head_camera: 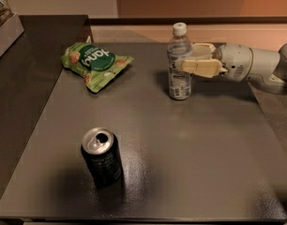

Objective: Place blue plastic bottle upright

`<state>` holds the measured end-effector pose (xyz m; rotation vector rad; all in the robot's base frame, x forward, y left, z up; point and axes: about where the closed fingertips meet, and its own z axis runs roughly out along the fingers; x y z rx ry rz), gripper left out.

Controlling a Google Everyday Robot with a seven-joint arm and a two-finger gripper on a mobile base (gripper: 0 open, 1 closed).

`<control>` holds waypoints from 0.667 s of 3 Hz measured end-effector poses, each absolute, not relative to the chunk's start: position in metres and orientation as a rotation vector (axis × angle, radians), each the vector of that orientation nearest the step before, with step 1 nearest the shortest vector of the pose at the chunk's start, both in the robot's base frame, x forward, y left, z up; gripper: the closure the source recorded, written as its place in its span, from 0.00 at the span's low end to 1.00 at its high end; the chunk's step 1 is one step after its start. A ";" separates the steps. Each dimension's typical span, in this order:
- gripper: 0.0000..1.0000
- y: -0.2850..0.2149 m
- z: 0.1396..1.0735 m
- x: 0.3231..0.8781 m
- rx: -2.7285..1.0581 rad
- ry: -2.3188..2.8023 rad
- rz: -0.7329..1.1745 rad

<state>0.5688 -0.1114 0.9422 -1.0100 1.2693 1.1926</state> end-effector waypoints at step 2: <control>0.00 -0.108 0.943 0.569 -1.014 1.266 1.196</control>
Offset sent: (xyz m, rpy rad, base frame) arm -0.0002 0.0024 0.0007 0.0002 -0.0009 0.0040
